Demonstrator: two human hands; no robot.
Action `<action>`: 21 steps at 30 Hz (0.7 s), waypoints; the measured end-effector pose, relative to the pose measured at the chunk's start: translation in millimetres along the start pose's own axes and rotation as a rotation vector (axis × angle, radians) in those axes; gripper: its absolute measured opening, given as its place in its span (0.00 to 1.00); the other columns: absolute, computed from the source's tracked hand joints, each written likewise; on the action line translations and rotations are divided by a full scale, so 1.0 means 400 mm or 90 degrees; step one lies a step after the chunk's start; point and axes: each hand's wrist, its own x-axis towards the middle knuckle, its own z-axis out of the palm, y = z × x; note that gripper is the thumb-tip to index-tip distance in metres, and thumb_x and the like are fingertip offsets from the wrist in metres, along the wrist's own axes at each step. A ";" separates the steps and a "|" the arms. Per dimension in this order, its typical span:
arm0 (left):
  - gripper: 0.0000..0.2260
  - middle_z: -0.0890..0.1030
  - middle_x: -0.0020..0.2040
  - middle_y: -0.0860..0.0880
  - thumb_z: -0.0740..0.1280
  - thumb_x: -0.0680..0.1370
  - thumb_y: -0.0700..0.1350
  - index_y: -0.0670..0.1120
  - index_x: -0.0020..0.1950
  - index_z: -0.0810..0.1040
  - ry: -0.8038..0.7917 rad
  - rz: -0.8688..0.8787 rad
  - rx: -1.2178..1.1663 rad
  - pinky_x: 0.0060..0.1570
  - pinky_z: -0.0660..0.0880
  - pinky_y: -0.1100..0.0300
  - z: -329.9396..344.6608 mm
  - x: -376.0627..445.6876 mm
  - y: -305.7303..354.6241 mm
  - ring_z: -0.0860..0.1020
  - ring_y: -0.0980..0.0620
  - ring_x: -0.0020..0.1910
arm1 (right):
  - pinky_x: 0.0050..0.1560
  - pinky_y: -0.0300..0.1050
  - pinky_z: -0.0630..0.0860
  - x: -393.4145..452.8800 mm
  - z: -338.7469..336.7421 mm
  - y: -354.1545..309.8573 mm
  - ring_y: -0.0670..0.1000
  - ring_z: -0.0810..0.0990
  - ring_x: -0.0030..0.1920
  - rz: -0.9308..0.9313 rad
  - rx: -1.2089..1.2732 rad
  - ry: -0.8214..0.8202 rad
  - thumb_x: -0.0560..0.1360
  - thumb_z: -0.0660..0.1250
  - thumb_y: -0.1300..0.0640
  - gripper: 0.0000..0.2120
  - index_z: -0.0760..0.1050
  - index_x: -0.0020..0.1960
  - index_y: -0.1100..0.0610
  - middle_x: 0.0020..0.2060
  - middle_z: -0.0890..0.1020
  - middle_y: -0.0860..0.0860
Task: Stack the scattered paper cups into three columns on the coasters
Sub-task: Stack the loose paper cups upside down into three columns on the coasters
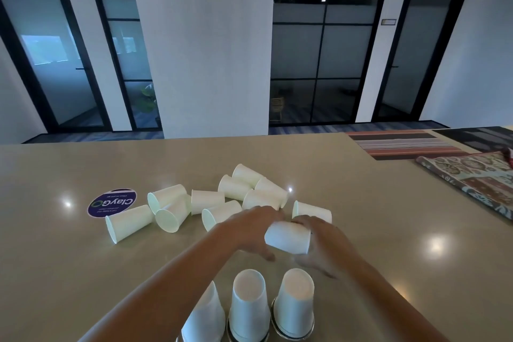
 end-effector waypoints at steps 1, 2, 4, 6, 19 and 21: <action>0.34 0.78 0.61 0.58 0.79 0.65 0.58 0.60 0.68 0.70 0.013 0.000 -0.013 0.54 0.78 0.47 0.008 0.003 -0.005 0.77 0.51 0.60 | 0.60 0.44 0.75 0.009 -0.008 -0.006 0.48 0.78 0.62 -0.027 0.043 0.005 0.65 0.78 0.45 0.38 0.69 0.73 0.42 0.63 0.79 0.42; 0.29 0.80 0.56 0.59 0.78 0.65 0.59 0.61 0.64 0.72 0.032 0.001 -0.031 0.50 0.79 0.48 0.011 0.004 -0.008 0.79 0.52 0.55 | 0.60 0.44 0.75 0.016 -0.015 -0.009 0.47 0.78 0.62 -0.048 0.091 0.003 0.64 0.80 0.46 0.39 0.70 0.72 0.41 0.62 0.79 0.41; 0.22 0.81 0.48 0.59 0.77 0.66 0.60 0.61 0.57 0.75 0.058 -0.012 -0.058 0.44 0.80 0.51 0.008 -0.002 -0.024 0.80 0.52 0.48 | 0.61 0.41 0.74 0.034 -0.030 -0.004 0.42 0.76 0.63 -0.068 0.178 -0.035 0.60 0.83 0.45 0.45 0.68 0.73 0.38 0.64 0.77 0.38; 0.21 0.82 0.48 0.58 0.77 0.67 0.60 0.59 0.56 0.75 0.059 -0.033 -0.070 0.46 0.79 0.51 0.000 -0.020 -0.048 0.80 0.52 0.48 | 0.66 0.42 0.72 0.046 -0.052 0.016 0.40 0.72 0.67 -0.061 0.213 -0.081 0.56 0.84 0.43 0.52 0.64 0.75 0.36 0.67 0.74 0.37; 0.29 0.75 0.53 0.57 0.78 0.70 0.58 0.53 0.67 0.72 0.114 -0.095 -0.150 0.41 0.69 0.61 0.016 -0.109 -0.124 0.74 0.53 0.50 | 0.70 0.51 0.60 0.093 0.043 0.078 0.48 0.71 0.73 0.042 -0.152 -0.074 0.69 0.70 0.34 0.43 0.61 0.79 0.44 0.73 0.73 0.44; 0.30 0.76 0.54 0.55 0.77 0.69 0.61 0.52 0.66 0.73 0.125 -0.108 -0.154 0.43 0.70 0.60 0.017 -0.116 -0.125 0.74 0.52 0.51 | 0.67 0.50 0.64 0.088 0.053 0.056 0.49 0.75 0.68 0.066 -0.083 -0.045 0.67 0.72 0.31 0.40 0.68 0.74 0.47 0.67 0.76 0.45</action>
